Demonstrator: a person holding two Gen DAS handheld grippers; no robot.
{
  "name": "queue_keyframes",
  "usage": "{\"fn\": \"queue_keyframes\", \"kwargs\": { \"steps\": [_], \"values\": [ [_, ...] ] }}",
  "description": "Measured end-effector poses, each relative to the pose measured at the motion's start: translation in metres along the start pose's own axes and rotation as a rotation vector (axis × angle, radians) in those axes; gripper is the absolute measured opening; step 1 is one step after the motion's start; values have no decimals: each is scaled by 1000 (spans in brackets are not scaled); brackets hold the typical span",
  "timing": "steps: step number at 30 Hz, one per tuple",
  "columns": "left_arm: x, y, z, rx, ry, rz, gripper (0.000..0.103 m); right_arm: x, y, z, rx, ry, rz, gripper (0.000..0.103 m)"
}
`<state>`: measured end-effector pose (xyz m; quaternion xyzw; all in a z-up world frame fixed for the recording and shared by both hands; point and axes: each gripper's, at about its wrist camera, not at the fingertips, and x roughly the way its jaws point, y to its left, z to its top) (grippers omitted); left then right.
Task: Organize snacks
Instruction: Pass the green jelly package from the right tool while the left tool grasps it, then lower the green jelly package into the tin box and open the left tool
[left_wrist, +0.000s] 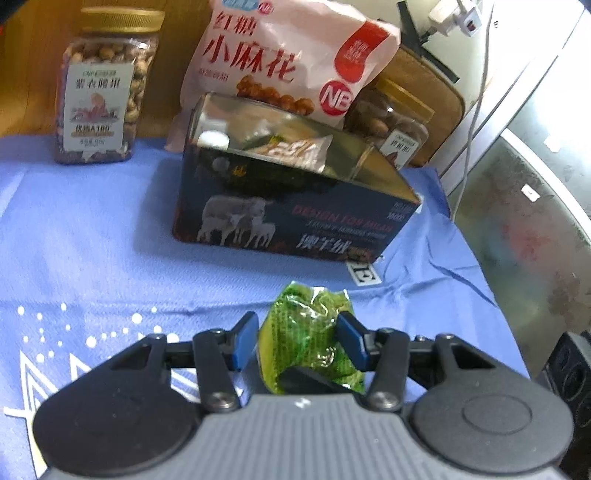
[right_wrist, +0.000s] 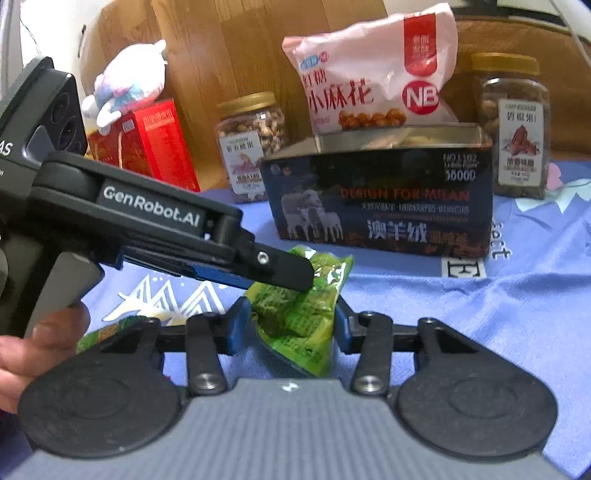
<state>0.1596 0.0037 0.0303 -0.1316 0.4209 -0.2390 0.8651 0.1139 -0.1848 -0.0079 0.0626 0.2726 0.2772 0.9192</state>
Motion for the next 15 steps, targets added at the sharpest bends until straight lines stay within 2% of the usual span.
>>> {"fn": "queue_keyframes", "kwargs": {
  "steps": [5,7,9,10,12,15],
  "values": [
    [-10,-15,17,47,-39,-8,47,-12,3,17,-22,-72,-17,47],
    [-16,-23,30,73,-80,-8,47,-13,2,25,-35,-89,-20,47],
    [-22,-29,48,92,-120,-2,47,-10,-1,53,-78,-133,-33,47],
    [-22,-33,57,103,-140,3,47,-10,-1,53,-78,-133,-33,47],
    [-20,-36,74,120,-177,16,48,2,-6,79,-137,-178,-61,47],
    [-4,-33,100,115,-193,44,48,26,-18,98,-152,-176,-84,48]
  ]
}}
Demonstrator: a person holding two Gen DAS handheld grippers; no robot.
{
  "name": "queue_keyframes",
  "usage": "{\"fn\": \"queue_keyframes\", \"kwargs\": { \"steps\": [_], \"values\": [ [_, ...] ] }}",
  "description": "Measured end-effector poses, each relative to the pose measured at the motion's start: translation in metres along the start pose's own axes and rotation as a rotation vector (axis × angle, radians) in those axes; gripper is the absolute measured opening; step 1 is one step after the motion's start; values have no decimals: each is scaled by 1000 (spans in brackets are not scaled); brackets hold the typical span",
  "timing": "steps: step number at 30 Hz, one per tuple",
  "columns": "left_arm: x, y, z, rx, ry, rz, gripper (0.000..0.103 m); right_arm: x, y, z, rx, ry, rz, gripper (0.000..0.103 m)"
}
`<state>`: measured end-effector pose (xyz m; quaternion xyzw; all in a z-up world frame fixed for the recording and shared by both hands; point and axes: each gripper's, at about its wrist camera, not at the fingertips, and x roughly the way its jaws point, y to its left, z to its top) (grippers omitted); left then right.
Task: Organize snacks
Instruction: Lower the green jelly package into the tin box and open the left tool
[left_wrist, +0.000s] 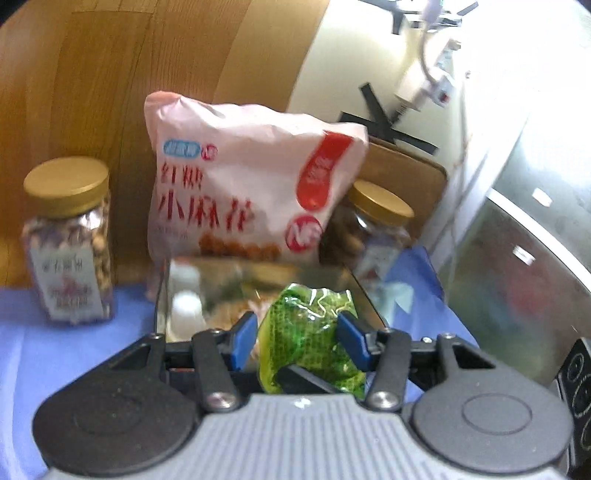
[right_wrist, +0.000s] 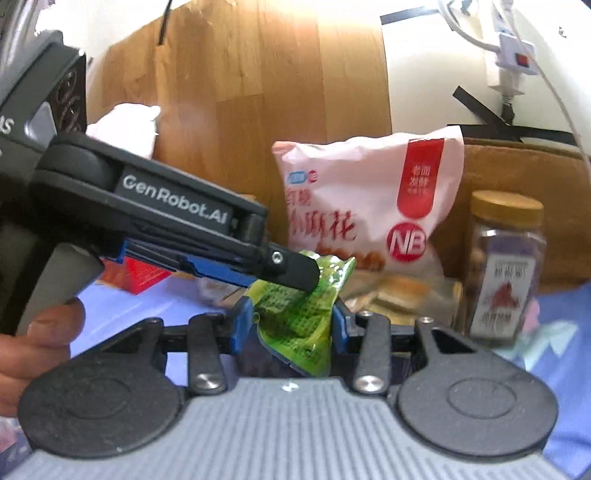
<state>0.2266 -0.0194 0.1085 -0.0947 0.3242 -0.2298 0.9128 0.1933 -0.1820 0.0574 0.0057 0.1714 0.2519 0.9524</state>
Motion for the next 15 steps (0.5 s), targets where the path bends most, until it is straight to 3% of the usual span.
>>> {"fn": "queue_keyframes", "kwargs": {
  "steps": [3,7,11,15],
  "values": [
    [27,12,12,-11,-6,35,54,29,-6,2,-28,13,-29,55],
    [50,24,9,-33,31,93,55,43,-12,-7,-29,44,-70,59],
    [33,31,0,-41,1,71,55,22,-19,-15,22,15,-77,66],
    [-13,38,-8,-49,-55,34,59,-12,-18,-18,81,-31,-48,66]
  ]
}}
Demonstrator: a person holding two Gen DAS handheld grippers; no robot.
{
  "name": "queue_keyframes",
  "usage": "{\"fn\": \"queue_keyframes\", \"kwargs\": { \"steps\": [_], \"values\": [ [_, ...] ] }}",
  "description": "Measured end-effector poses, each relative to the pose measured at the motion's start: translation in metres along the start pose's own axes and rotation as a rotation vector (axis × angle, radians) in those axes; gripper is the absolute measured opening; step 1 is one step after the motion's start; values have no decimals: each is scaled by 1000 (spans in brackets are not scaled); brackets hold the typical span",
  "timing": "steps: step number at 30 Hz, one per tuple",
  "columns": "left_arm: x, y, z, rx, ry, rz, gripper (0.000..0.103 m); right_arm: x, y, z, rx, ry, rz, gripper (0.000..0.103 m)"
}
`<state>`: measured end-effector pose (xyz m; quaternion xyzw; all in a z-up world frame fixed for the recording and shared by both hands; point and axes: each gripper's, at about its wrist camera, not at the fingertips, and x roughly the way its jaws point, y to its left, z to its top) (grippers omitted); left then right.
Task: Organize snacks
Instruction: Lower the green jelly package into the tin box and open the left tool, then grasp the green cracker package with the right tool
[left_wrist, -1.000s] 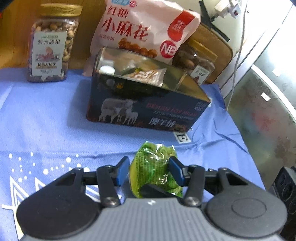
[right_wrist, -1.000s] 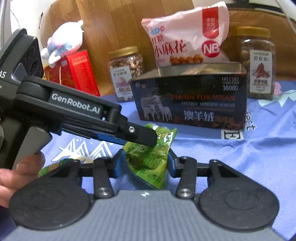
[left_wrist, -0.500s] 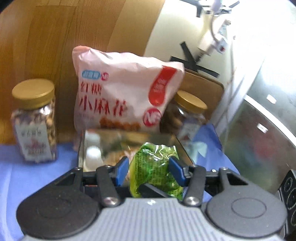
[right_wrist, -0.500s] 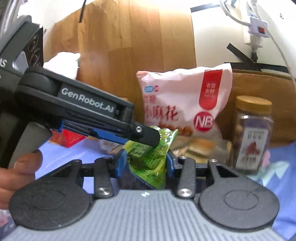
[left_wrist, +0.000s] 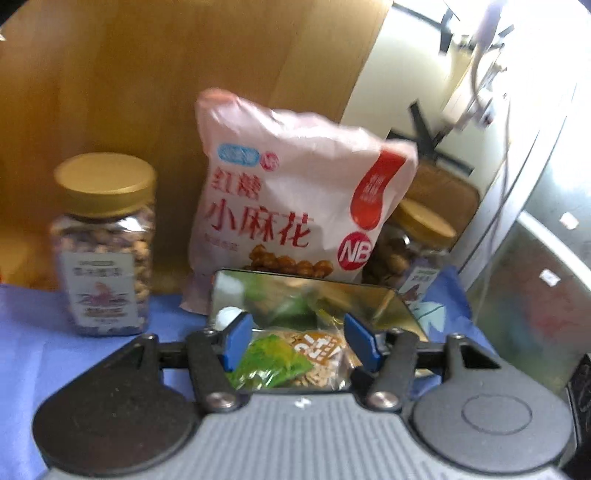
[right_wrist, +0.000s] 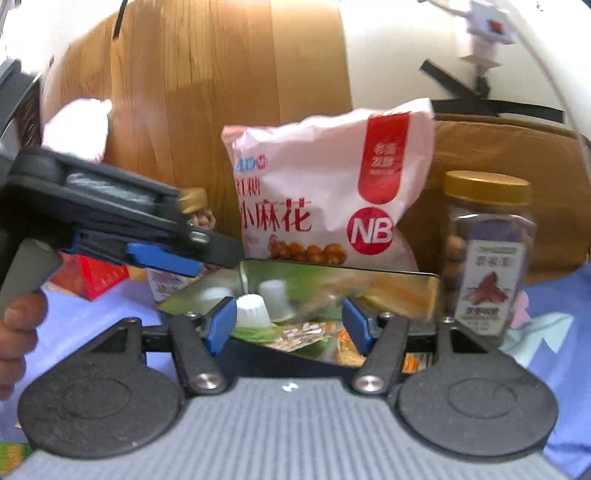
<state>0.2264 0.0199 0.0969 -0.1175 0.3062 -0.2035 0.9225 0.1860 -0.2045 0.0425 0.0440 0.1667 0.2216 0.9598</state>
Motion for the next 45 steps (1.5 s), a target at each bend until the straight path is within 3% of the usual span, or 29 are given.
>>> {"fn": "queue_keyframes", "kwargs": {
  "steps": [2,6,7,12,17,22,27,36,41,45],
  "values": [
    [-26,6,-6,2,-25,4,61,-18,3,-4,33,-22,37,71],
    [-69,24,-35,-17,-17,67,62,-53,14,-22,128,-46,105,102],
    [-78,29,-44,-25,-10,86,62,-54,17,-24,146,-33,138,103],
    [-118,58,-98,-105,56,106,62,-68,53,-43,121,114,307,103],
    [-164,77,-140,-215,64,83,63,-65,99,-59,-16,209,372,103],
    [-188,84,-166,-296,76,12,63,-62,129,-67,-88,266,428,103],
    [-177,79,-177,-313,115,-63,63,-54,147,-70,-175,297,406,103],
    [-153,72,-187,-317,172,-94,63,-45,164,-88,-286,373,354,103],
    [-146,68,-183,-309,168,-87,60,-49,163,-88,-293,337,353,76],
    [-139,63,-175,-291,169,-79,55,-50,152,-86,-215,320,352,71]
  ]
}}
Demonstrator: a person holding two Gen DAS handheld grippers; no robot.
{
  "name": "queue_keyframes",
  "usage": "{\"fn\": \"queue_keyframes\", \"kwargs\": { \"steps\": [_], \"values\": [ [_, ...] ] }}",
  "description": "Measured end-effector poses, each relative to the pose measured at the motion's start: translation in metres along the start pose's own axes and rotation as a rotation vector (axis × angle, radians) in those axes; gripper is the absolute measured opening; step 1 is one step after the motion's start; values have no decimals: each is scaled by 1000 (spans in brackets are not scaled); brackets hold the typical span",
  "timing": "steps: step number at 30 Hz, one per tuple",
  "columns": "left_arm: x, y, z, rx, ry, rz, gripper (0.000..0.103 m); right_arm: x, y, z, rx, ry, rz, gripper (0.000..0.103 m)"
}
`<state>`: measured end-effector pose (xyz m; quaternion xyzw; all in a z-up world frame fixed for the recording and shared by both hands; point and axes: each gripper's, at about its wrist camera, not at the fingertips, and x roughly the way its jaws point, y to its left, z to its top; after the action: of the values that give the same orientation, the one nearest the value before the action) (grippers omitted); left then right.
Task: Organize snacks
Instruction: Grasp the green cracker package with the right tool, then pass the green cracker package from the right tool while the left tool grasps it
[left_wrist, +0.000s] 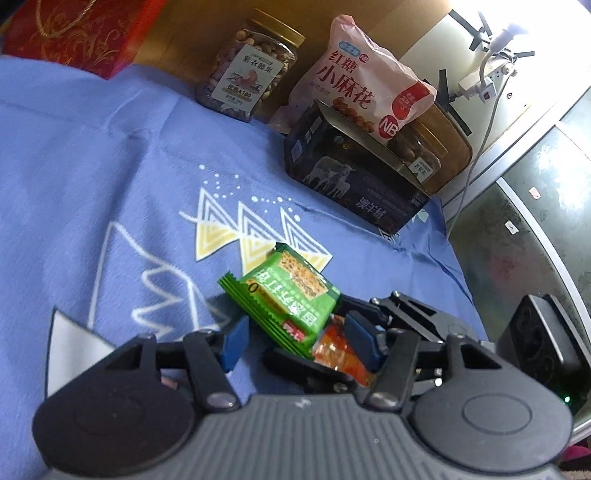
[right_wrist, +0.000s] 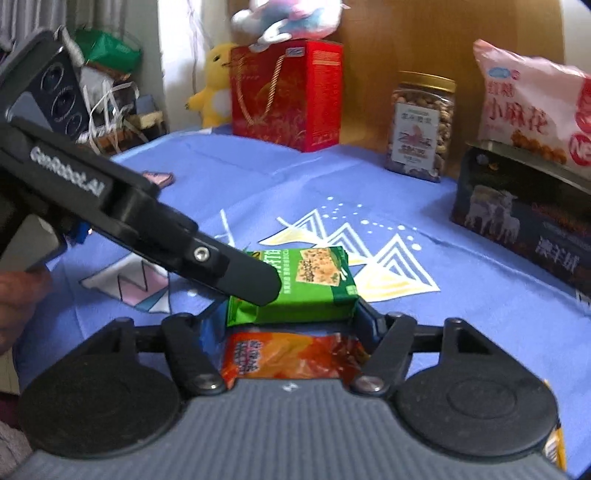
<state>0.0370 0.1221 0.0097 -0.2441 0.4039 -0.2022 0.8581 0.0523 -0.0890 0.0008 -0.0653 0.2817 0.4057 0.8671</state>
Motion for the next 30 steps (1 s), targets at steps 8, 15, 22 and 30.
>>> {"fn": "queue_keyframes", "kwargs": {
  "steps": [8,15,22,30],
  "values": [
    [19,-21,16,57,-3,2,54,-13,-8,0,54,-76,-65,70],
    [46,-48,32,114,26,-29,54,-27,-25,1,42,-103,-179,70],
    [74,-83,48,200,52,-52,54,-46,-52,2,83,-147,-260,70],
    [101,-128,91,297,20,-63,54,-56,-97,28,82,-230,-343,70]
  ]
}}
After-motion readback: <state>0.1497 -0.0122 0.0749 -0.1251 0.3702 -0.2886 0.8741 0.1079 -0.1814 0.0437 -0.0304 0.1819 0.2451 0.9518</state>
